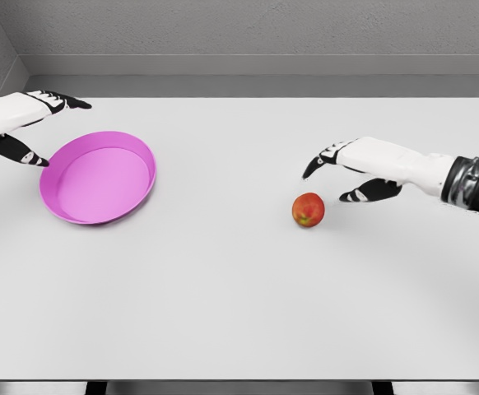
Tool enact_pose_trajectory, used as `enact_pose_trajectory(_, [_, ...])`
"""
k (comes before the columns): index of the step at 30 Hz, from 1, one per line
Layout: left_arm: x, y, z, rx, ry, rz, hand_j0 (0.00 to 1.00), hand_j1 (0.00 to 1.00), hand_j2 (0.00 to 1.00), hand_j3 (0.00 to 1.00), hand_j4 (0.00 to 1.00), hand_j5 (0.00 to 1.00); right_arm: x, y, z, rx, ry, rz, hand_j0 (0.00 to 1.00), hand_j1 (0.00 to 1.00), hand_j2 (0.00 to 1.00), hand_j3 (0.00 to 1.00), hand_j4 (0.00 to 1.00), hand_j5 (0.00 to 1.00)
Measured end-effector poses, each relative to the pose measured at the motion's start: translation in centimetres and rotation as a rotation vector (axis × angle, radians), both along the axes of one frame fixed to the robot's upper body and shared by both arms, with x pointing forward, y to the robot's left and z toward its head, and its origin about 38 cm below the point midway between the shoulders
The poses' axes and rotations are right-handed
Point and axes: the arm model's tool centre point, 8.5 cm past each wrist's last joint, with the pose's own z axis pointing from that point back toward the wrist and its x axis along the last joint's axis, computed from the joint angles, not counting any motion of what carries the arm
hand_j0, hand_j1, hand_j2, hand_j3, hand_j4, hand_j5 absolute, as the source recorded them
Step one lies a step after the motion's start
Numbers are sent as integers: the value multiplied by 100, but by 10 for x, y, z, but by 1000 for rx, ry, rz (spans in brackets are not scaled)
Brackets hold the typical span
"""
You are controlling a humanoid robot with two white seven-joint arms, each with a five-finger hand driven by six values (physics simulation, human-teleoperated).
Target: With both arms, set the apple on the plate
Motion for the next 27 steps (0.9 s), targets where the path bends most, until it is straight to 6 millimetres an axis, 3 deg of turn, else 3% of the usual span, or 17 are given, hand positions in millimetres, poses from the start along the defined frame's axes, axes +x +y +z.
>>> enact_pose_trajectory(3, [0,0,0,0,0,0,100,100,100,100,100,100,2,-22,16,-1,-41,-52,100,100,100,100,100,100])
enact_pose_trajectory(11, [0,0,0,0,0,-1,100,100,100,100,100,100,0,-84,0,-11,13,-215,100,100,100,100,100,100])
enact_pose_trajectory(13, [3,-11,5,22,-20,-28,100,100,100,100,100,100,2,-94,2,-16,11,-243,100,100,100,100,100,100])
enact_pose_trajectory(16, [6,-66,21,61,-103,-166,100,100,100,100,100,100,-3,-109,-3,-15,23,-282,100,100,100,100,100,100])
enact_pose_trajectory(22, [20,-212,69,200,-327,-459,100,100,100,100,100,100,-3,-124,10,1,-9,-326,100,100,100,100,100,100])
enact_pose_trajectory(25, [14,-275,65,302,-357,-606,100,100,100,100,100,100,-3,-125,12,4,-16,-329,100,100,100,100,100,100])
enact_pose_trajectory(27, [4,-310,49,347,-342,-697,100,100,100,100,100,100,-3,-124,14,7,-22,-327,100,100,100,100,100,100])
